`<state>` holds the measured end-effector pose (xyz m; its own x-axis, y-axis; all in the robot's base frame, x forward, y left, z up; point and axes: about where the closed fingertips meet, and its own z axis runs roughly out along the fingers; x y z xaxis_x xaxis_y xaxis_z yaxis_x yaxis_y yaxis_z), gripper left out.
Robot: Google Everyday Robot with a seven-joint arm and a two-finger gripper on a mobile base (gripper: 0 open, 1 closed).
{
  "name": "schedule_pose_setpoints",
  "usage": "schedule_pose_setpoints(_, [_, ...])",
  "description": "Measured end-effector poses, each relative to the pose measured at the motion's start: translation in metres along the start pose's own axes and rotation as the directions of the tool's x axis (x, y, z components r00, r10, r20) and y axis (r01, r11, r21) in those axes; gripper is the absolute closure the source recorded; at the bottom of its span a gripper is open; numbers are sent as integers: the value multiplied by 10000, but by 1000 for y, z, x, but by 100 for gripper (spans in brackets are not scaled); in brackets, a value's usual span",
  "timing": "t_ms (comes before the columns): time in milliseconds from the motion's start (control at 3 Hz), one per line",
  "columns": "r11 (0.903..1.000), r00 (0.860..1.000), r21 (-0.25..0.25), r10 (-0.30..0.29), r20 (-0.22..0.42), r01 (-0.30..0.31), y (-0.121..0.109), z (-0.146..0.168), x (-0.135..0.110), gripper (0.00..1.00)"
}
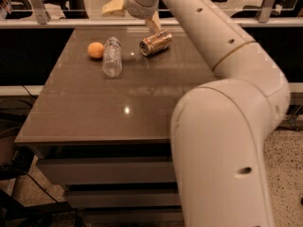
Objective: Move water bottle near orange
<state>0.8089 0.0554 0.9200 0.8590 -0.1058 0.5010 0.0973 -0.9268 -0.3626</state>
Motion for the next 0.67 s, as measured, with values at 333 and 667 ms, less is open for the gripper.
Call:
schedule_pose_setpoints(333, [9859,9854,286,1661,-378,-1651,28,-50,-8,0])
schedule_pose_setpoints(667, [9460,9460,652,3208,-462,-3176,63,-88,-35,0])
